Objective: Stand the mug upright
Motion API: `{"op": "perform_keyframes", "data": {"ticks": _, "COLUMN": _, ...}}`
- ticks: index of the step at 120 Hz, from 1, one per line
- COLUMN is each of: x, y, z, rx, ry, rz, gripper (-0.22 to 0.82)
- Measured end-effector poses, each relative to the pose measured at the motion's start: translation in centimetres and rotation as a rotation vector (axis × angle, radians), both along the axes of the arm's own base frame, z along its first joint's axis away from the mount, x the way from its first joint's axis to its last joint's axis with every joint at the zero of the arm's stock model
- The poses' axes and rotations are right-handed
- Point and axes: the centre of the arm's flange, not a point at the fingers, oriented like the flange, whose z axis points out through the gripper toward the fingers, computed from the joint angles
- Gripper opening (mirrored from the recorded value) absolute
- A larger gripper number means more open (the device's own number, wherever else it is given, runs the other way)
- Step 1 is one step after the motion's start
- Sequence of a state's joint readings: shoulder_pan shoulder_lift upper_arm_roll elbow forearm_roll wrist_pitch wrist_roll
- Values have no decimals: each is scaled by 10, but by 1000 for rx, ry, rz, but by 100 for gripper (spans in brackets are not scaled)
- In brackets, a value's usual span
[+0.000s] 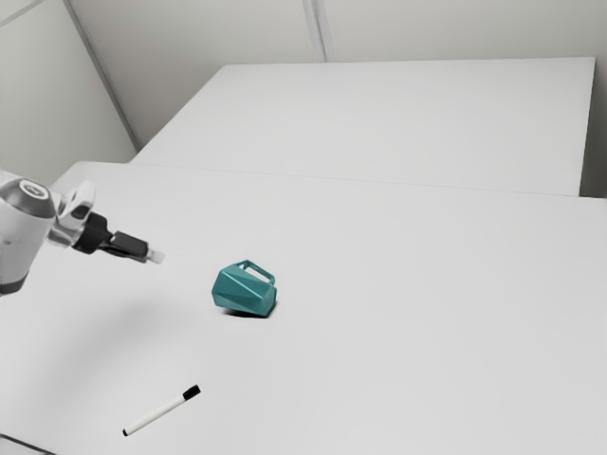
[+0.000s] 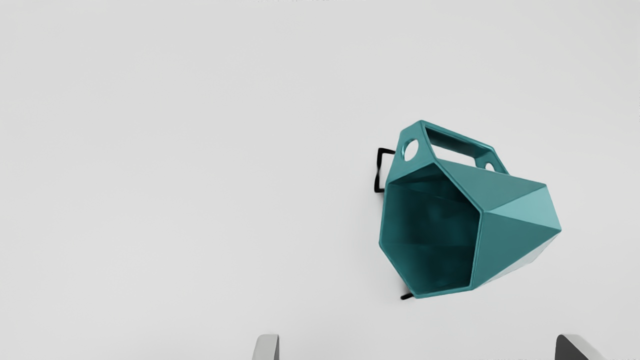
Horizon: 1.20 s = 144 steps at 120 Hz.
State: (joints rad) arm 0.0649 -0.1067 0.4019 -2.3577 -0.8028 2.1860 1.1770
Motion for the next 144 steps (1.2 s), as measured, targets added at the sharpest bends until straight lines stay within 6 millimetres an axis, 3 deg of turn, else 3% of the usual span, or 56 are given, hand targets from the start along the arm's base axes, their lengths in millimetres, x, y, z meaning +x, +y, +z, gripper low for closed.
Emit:
{"op": "perform_keyframes", "data": {"ticks": 25, "x": 3, "y": -11, "z": -25, "rx": -48, "ry": -140, "rz": -77, "gripper": 60}}
{"op": "perform_keyframes", "data": {"ticks": 58, "x": 7, "y": -68, "z": -73, "rx": -101, "ry": -242, "rz": -217, "gripper": 60}}
{"op": "perform_keyframes", "data": {"ticks": 84, "x": 7, "y": -107, "z": -96, "rx": -110, "ry": -302, "rz": -322, "gripper": 60}}
{"op": "perform_keyframes", "data": {"ticks": 93, "x": 5, "y": -106, "z": -105, "rx": -103, "ry": -312, "rz": -333, "gripper": 60}}
{"op": "perform_keyframes", "data": {"ticks": 112, "x": 1, "y": -86, "z": -111, "rx": -78, "ry": -349, "rz": -316, "gripper": 60}}
{"op": "perform_keyframes", "data": {"ticks": 144, "x": 4, "y": -93, "z": -111, "rx": -53, "ry": -405, "rz": -375, "gripper": 40}}
